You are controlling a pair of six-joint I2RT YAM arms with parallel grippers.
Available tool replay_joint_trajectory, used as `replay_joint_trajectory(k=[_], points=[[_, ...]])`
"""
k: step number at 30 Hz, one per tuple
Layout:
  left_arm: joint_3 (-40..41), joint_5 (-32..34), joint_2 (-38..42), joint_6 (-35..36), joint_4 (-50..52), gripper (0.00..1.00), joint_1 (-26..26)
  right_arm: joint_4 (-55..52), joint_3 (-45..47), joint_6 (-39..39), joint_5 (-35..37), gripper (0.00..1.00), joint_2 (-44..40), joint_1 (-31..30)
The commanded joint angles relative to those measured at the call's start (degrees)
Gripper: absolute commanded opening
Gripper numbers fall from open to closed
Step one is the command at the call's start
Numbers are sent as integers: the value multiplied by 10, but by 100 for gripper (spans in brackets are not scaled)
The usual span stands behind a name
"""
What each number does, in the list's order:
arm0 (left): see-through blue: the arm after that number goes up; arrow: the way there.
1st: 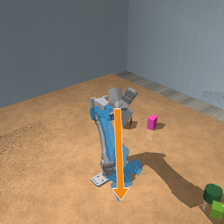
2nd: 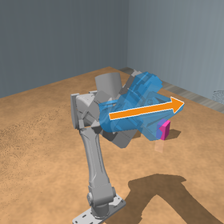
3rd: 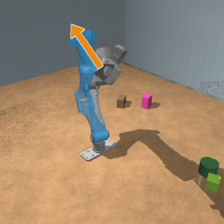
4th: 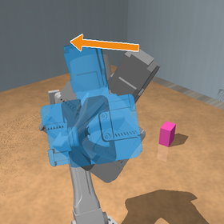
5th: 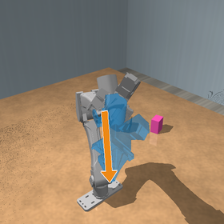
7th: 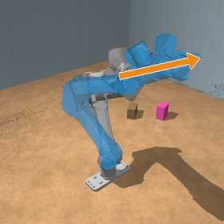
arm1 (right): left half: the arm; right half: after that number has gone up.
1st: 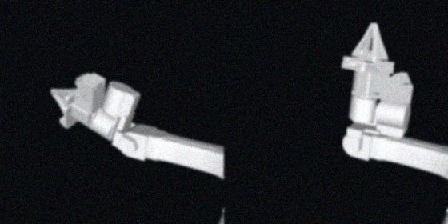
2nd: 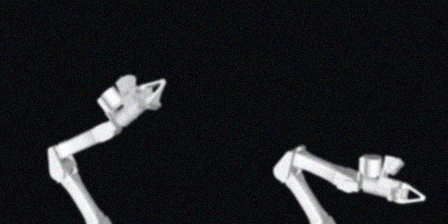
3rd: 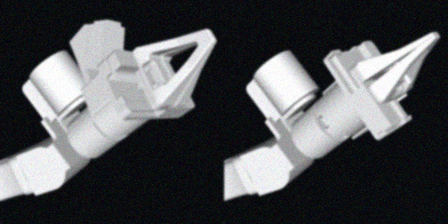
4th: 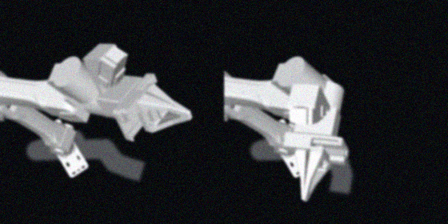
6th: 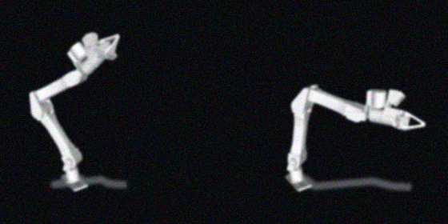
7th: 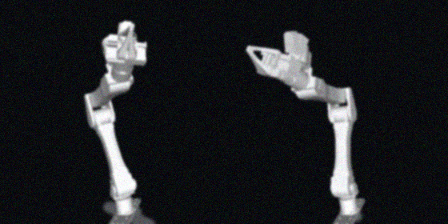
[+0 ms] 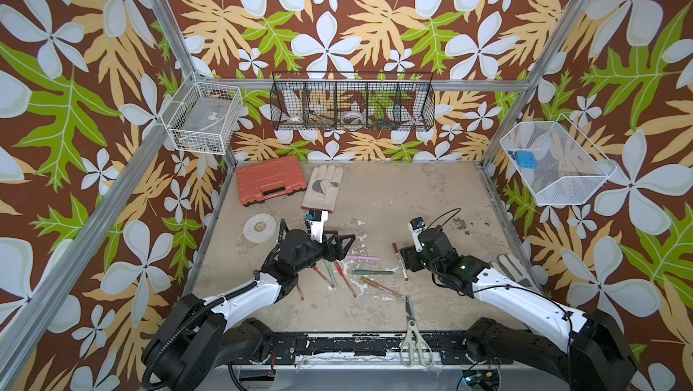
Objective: Remove pen caps from pens
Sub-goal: Pick up the pen from the center of the table.
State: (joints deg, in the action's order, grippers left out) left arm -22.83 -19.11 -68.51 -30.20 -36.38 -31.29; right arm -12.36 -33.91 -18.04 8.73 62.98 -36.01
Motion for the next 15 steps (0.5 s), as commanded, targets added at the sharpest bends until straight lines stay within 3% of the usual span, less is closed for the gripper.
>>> replay_joint_trajectory(k=[1,8,12,15], points=[[2,-36,-10,1,-4,87,-15,-16,10,-27,-26,62,-1,-2],[-24,-117,-98,-26,-20,73,-26,-25,7,-38,-47,61,39,-2],[-32,-116,-114,-26,-5,71,-29,-35,-11,-43,-46,48,85,-2],[-31,-107,-111,-21,-1,71,-29,-34,-18,-36,-49,44,111,-2]])
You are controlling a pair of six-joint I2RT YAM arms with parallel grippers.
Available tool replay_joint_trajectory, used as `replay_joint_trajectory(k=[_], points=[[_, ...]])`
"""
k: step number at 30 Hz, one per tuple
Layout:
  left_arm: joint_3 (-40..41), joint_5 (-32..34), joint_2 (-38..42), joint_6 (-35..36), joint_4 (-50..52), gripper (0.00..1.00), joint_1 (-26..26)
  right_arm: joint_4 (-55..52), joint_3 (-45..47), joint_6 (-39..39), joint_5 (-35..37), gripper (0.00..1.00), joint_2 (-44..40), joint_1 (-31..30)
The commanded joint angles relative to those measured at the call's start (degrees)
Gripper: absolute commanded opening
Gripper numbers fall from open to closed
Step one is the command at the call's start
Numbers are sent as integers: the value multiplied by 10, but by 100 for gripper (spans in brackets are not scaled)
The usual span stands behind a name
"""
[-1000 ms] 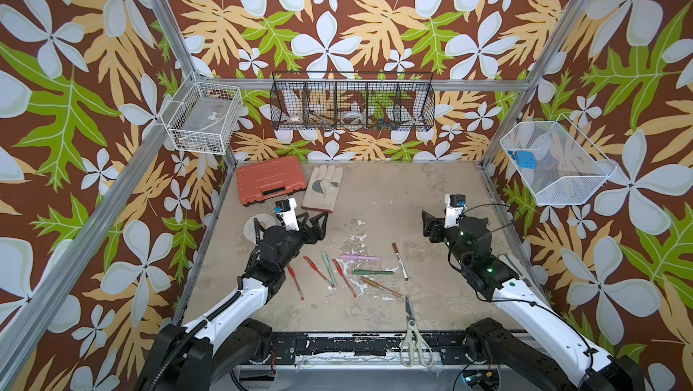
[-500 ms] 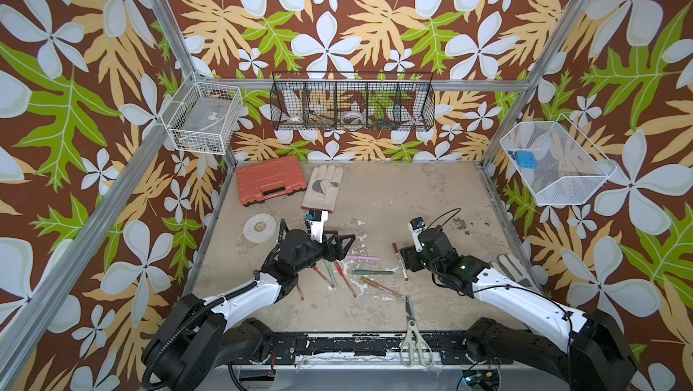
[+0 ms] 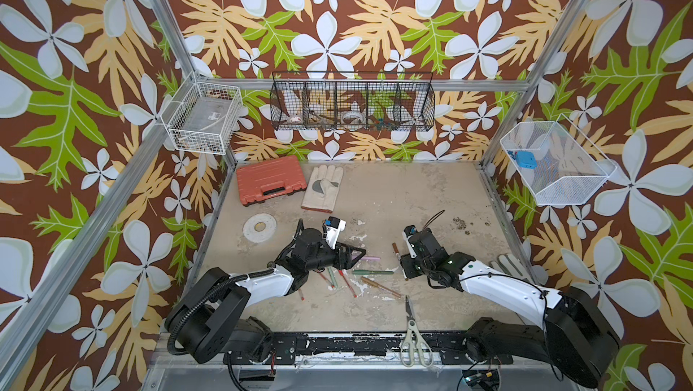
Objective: Remove pen caps from pens
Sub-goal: Pick up the pen from the center of the table.
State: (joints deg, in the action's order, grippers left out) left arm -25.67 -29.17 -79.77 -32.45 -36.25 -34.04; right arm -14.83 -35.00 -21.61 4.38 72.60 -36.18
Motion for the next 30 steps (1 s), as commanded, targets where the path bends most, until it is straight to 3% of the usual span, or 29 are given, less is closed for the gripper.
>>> replay_joint_trajectory(k=[1,15,21,30], points=[[-3,-3,3,4,1,71,-1,-10,-10,1,-4,43,21,0],[-2,14,12,14,12,73,-1,13,-26,7,-19,30,87,0],[-5,12,1,15,14,73,-1,17,-29,5,-15,18,101,1],[-5,19,-1,18,14,74,-1,22,-27,9,-14,20,115,0]])
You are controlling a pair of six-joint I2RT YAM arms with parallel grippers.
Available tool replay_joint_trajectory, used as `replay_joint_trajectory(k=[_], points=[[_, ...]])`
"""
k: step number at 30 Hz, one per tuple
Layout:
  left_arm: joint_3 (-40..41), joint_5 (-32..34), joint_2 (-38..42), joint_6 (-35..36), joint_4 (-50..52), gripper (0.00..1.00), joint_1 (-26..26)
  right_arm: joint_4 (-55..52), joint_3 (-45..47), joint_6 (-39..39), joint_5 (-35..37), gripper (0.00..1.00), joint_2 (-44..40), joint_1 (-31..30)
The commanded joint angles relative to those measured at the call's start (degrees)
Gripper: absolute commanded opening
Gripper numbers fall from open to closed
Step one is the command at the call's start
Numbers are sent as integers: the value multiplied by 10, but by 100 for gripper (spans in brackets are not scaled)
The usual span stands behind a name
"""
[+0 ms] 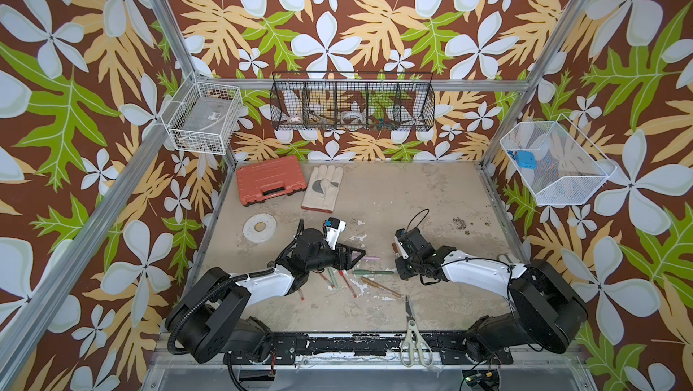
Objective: Remove pen caps from pens
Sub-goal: Pick up the pen from the center of the table.
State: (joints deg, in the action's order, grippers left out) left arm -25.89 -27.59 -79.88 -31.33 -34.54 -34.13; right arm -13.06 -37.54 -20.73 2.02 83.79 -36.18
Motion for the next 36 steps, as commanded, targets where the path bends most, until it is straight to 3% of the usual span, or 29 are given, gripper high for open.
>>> replay_joint_trajectory(k=[1,10,19,27,30,32,36], points=[[-3,4,0,8,-3,74,-1,4,-2,0,12,20,2,0],[-2,11,2,12,0,74,-1,3,4,3,17,9,1,0],[-5,27,12,8,4,75,-1,-5,-47,27,3,8,-27,3],[-71,120,91,-38,66,79,-1,69,-100,88,-123,8,-76,4],[-85,167,118,-51,52,82,-1,88,-117,110,-167,7,-85,3],[-111,214,118,-55,94,81,-1,109,-120,126,-197,7,-86,4],[-113,220,117,-39,91,80,-1,180,-99,107,-270,7,-87,2]])
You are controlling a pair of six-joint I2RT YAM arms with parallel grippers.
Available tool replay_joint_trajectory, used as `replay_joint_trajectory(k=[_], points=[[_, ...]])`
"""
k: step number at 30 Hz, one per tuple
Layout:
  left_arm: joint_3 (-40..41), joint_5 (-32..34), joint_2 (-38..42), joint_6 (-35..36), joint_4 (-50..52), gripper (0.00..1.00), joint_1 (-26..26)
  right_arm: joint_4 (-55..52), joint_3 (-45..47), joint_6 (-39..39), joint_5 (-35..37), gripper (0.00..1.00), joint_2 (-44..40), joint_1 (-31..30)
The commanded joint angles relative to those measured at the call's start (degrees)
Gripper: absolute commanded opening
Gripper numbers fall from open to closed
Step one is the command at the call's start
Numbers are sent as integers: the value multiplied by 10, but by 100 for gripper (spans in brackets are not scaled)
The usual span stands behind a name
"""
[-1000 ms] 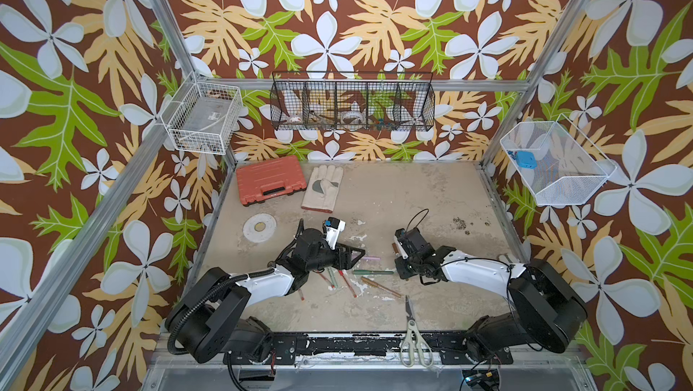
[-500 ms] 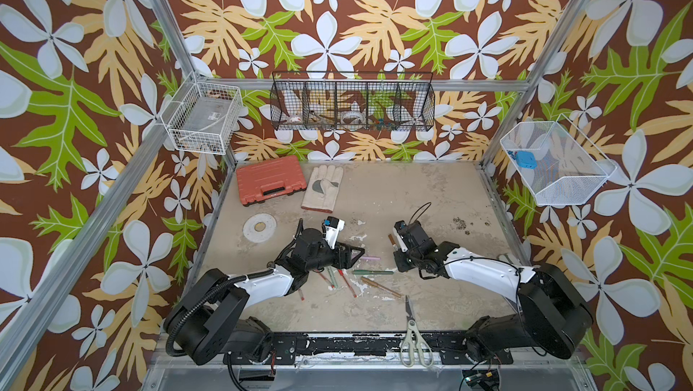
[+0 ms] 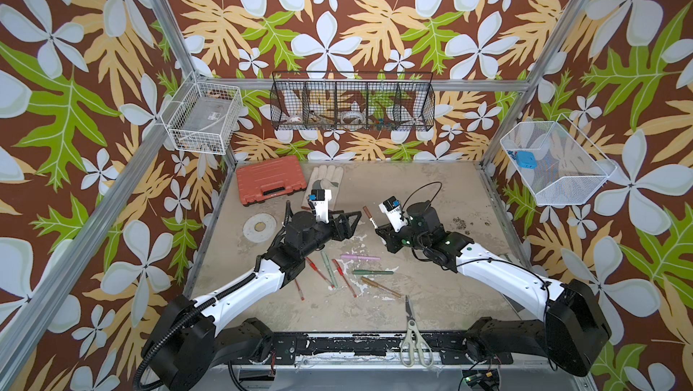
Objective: Remove pen caps from pens
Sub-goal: Pick up the pen from the center of the table, then open the pen cap on the pen.
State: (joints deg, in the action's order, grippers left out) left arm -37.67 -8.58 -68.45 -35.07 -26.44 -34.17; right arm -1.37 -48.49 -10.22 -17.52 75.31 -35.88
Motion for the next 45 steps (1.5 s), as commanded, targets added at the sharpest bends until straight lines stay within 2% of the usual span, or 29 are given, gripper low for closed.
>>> replay_joint_trajectory(k=[1,4,9,13,21,26,32,38,45], points=[[24,27,12,-4,-15,80,0,81,20,-3,-78,7,-2,-2],[68,21,35,-9,-74,80,0,108,41,-3,-89,6,-1,-4],[73,14,16,-7,-47,79,0,113,51,4,-107,6,11,-4],[91,-29,14,0,-94,79,0,112,52,3,-123,6,17,-4],[88,-60,4,-6,-110,74,1,113,59,10,-147,5,5,-14],[88,-60,0,-1,-111,65,1,126,70,12,-161,5,-3,-20],[87,-73,-5,-7,-120,45,2,122,67,12,-161,6,2,-20],[89,-93,-15,-17,-139,35,2,125,67,11,-161,6,-2,-22],[89,-135,-32,-27,-172,10,2,122,65,11,-161,6,3,-21]])
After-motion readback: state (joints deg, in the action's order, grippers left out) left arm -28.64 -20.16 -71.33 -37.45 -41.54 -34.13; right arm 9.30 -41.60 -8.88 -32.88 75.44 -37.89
